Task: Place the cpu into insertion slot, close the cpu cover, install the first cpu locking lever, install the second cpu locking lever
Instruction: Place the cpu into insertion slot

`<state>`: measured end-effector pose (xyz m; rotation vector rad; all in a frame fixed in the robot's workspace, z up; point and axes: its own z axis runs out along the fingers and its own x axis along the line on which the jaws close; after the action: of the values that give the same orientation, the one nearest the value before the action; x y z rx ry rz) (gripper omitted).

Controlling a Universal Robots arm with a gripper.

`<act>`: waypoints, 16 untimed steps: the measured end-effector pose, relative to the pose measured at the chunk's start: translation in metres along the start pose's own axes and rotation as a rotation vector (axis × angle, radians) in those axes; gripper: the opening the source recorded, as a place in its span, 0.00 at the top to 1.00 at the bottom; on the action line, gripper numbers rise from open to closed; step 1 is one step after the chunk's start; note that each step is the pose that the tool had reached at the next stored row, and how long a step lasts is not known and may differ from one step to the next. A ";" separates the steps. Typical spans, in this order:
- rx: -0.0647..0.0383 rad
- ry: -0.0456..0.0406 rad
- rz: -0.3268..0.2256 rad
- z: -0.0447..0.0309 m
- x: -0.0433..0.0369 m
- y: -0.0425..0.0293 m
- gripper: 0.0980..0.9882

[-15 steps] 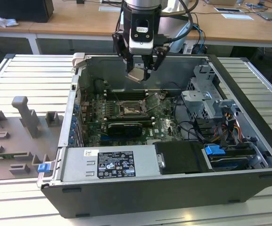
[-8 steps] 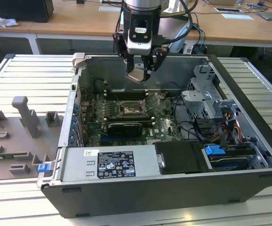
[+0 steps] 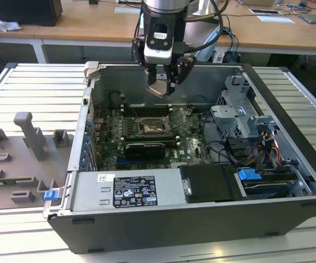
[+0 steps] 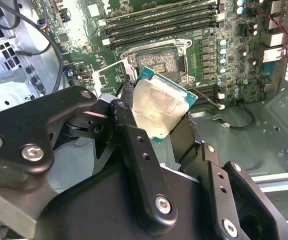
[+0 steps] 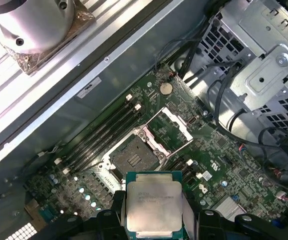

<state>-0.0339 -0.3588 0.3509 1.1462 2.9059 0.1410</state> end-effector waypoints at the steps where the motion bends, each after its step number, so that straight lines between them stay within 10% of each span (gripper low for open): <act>1: 0.000 -0.0012 0.014 0.0002 0.0000 0.0000 0.51; 16: -0.007 -0.0304 0.340 0.0057 -0.0001 -0.0005 0.51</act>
<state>-0.0339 -0.3588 0.3452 1.6149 2.6567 0.1344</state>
